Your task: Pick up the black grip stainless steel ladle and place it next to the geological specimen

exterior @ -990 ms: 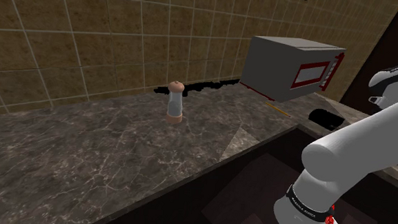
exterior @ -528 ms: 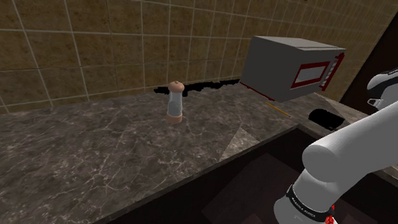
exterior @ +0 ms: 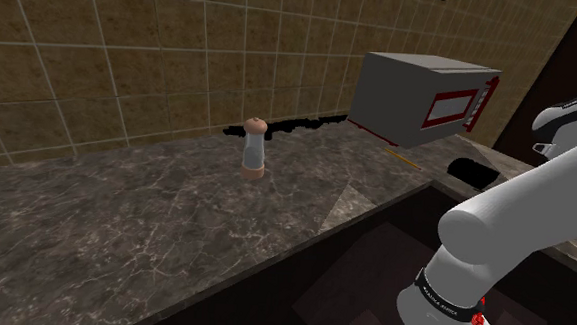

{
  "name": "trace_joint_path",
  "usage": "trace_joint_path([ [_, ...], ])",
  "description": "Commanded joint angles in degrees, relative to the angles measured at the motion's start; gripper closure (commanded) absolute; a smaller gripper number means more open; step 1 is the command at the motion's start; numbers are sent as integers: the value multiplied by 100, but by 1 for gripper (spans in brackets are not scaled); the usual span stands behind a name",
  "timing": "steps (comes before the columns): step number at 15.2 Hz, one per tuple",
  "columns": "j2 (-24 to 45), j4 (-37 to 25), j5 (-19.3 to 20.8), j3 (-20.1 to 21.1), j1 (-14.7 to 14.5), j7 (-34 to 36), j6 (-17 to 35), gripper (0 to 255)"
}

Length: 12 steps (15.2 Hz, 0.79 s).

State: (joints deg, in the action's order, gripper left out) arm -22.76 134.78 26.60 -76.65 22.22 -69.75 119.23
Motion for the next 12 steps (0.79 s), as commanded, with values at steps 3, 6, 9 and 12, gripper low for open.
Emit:
trace_joint_path([
  [3,-223,-367,-30,554,324,35,-634,0],
  [6,-269,-473,-46,669,376,38,-795,0],
  [9,-268,-473,-46,669,376,38,-795,0],
  [12,-268,-473,-46,669,376,38,-795,0],
])
